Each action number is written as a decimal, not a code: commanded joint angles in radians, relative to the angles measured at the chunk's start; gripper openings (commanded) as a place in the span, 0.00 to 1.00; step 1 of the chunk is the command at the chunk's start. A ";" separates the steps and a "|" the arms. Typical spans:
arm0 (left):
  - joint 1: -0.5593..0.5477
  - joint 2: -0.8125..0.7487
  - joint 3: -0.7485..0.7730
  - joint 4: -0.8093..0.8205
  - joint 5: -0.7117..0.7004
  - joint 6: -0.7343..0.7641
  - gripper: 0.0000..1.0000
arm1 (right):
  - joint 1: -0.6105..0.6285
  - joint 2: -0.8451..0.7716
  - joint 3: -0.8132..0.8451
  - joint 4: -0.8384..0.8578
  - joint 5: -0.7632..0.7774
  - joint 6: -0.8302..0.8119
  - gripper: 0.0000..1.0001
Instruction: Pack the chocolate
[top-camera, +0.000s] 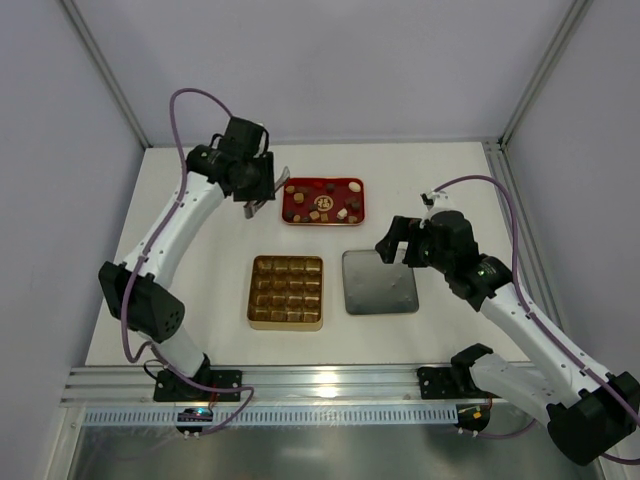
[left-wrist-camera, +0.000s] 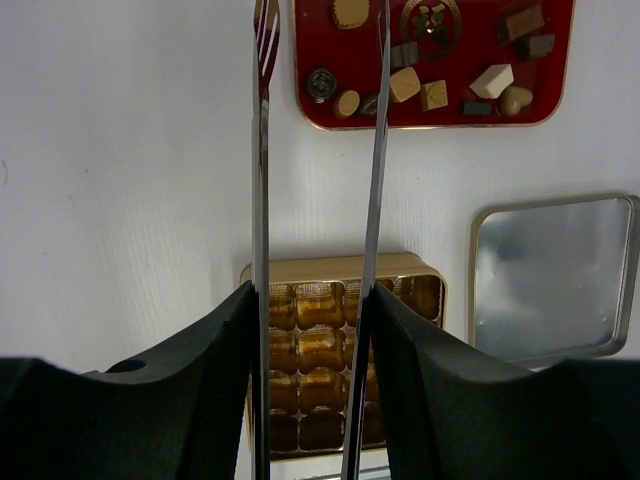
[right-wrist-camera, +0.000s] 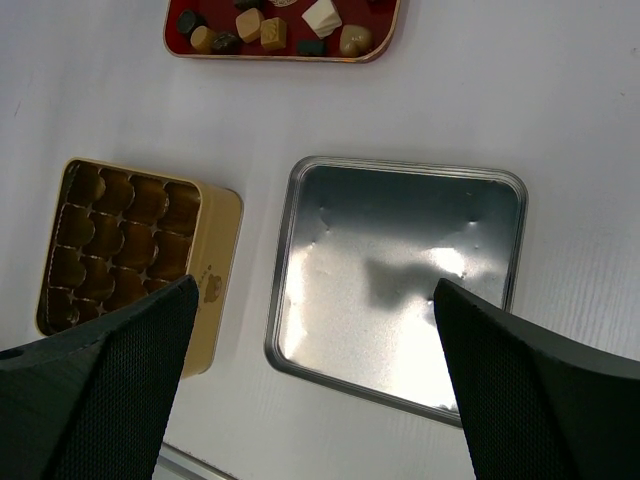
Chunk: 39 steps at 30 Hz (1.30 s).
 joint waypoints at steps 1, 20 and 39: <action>-0.043 0.061 0.059 0.003 0.001 -0.019 0.47 | 0.001 -0.020 0.011 0.017 0.032 0.004 1.00; -0.127 0.297 0.192 0.024 -0.010 -0.040 0.47 | 0.004 -0.051 0.005 -0.022 0.052 -0.015 1.00; -0.153 0.399 0.208 0.044 -0.010 -0.053 0.47 | 0.004 -0.060 -0.009 -0.023 0.062 -0.026 1.00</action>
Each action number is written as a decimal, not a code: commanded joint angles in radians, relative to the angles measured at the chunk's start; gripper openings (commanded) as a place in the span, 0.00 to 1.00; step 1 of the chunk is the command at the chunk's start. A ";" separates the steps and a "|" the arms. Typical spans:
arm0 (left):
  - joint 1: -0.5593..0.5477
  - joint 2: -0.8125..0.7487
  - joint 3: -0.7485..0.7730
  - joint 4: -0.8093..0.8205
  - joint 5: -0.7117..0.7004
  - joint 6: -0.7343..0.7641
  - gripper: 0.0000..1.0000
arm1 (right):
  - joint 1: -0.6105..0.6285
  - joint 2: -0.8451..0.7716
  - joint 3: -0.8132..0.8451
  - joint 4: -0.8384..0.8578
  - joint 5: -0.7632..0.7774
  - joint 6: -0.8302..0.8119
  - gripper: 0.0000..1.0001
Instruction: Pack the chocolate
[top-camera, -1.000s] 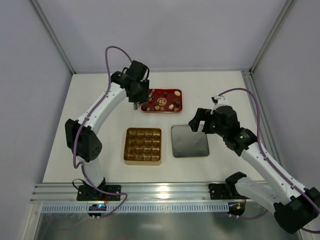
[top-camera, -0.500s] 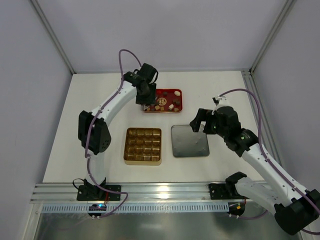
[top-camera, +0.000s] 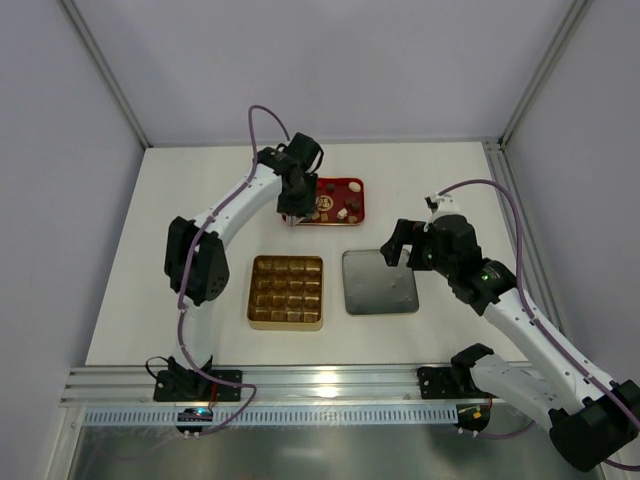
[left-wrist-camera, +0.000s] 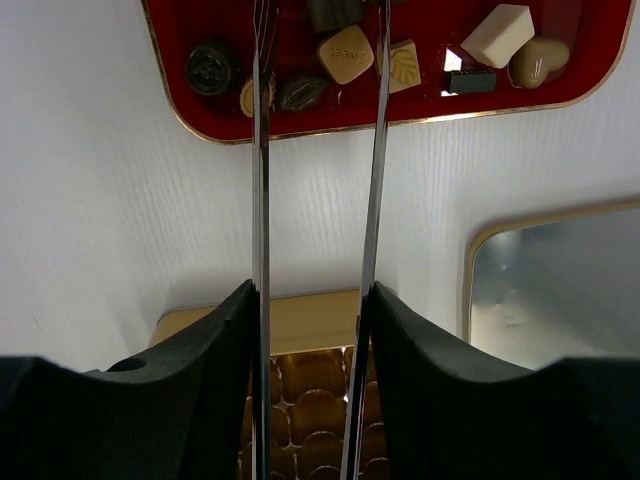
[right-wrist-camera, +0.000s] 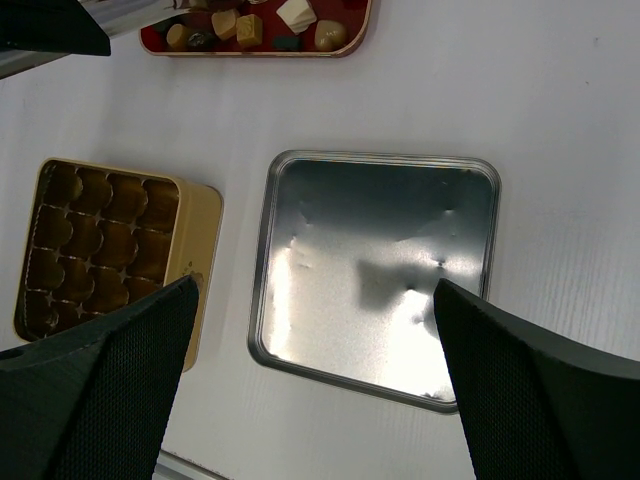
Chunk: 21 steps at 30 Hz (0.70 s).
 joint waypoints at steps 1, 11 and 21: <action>-0.009 0.003 0.052 0.033 -0.010 -0.008 0.47 | 0.004 -0.020 0.006 0.012 0.019 -0.022 1.00; -0.015 0.019 0.067 0.025 -0.015 -0.009 0.47 | 0.004 -0.011 0.023 0.011 0.015 -0.032 1.00; -0.015 0.038 0.087 0.010 -0.021 -0.005 0.45 | 0.004 -0.008 0.018 0.015 0.015 -0.029 1.00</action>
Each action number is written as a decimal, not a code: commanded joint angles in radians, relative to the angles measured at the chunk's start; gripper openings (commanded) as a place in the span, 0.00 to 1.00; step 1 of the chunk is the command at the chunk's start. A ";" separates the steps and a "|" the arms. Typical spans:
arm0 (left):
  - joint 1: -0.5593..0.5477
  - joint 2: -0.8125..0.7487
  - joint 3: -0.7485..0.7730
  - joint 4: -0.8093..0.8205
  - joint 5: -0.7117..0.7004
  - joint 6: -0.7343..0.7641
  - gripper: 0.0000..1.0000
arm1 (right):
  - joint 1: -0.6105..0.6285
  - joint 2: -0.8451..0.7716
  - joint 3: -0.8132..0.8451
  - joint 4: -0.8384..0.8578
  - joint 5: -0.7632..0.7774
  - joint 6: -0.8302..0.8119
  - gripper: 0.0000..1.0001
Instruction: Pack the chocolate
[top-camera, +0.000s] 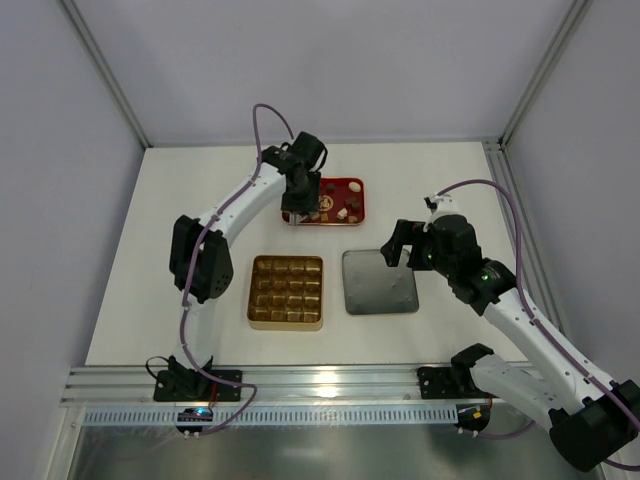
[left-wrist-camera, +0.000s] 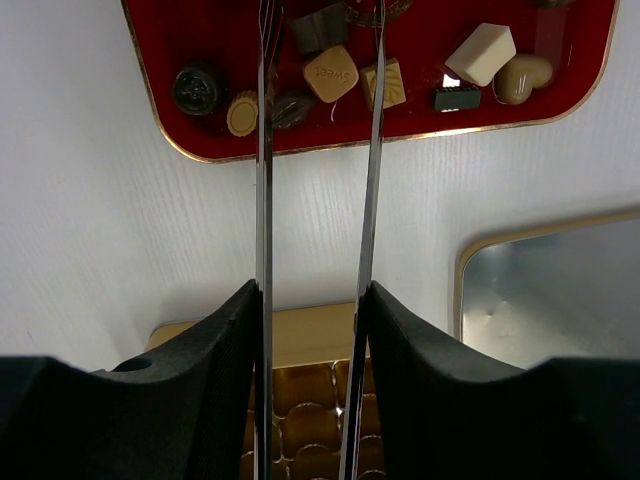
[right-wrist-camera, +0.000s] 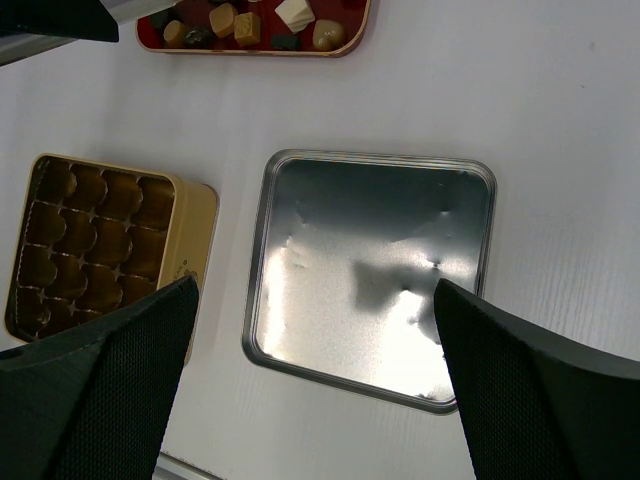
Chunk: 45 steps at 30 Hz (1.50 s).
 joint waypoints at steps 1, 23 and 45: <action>-0.005 0.001 0.045 0.006 -0.013 -0.006 0.45 | 0.004 -0.010 0.018 0.015 0.014 -0.008 1.00; -0.007 -0.005 0.053 -0.024 -0.027 -0.004 0.44 | 0.004 -0.014 0.001 0.026 0.007 0.007 1.00; -0.013 -0.003 0.054 -0.029 -0.033 -0.001 0.36 | 0.004 -0.010 -0.008 0.034 0.005 0.010 1.00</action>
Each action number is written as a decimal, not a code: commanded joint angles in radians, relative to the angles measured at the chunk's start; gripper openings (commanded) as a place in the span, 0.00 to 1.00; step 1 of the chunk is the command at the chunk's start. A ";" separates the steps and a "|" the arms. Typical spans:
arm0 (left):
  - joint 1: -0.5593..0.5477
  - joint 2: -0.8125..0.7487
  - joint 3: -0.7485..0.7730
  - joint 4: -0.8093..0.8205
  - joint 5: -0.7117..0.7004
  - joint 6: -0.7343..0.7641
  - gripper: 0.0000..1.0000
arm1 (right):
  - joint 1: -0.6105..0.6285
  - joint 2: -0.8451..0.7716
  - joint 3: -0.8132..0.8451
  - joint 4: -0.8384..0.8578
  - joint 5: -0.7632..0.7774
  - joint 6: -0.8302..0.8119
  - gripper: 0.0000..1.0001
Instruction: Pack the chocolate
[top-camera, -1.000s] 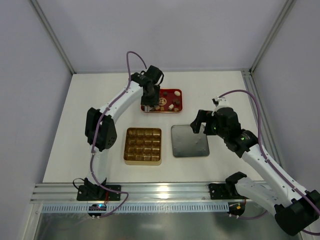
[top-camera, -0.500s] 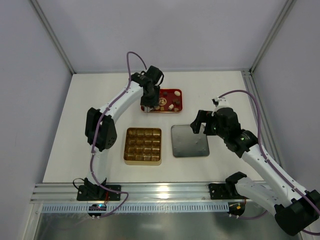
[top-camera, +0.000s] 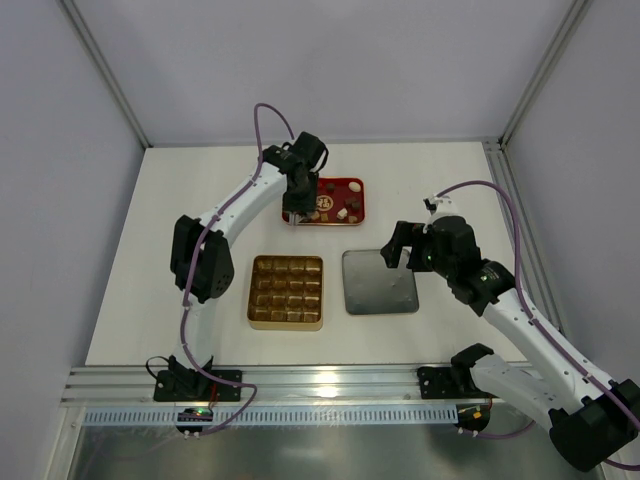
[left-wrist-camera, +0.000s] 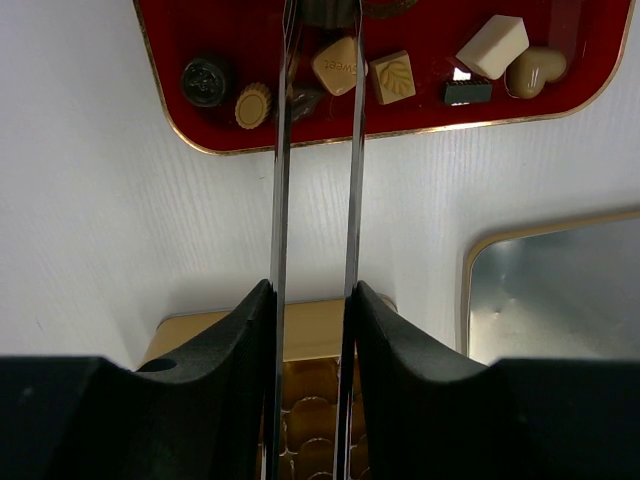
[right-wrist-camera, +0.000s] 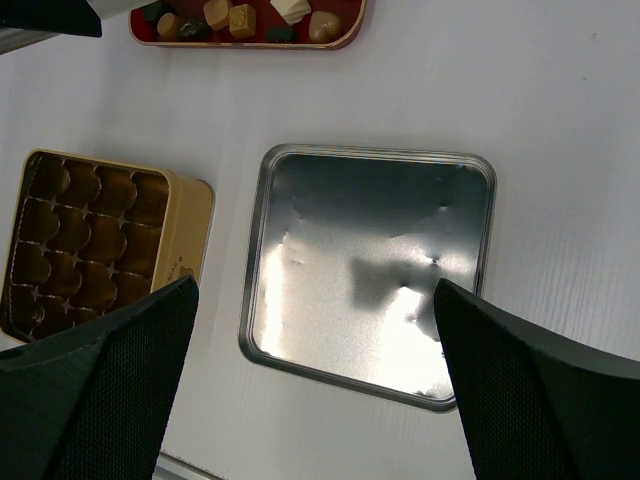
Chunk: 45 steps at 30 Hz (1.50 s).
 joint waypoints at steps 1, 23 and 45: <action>-0.008 -0.009 0.043 -0.006 -0.017 0.002 0.36 | 0.004 -0.011 0.004 0.031 0.004 0.009 1.00; -0.007 -0.002 0.147 -0.061 -0.030 0.029 0.32 | 0.004 0.015 0.036 0.017 0.015 -0.004 1.00; -0.007 -0.086 0.075 -0.059 0.001 0.026 0.30 | 0.004 0.037 0.007 0.045 0.012 0.015 1.00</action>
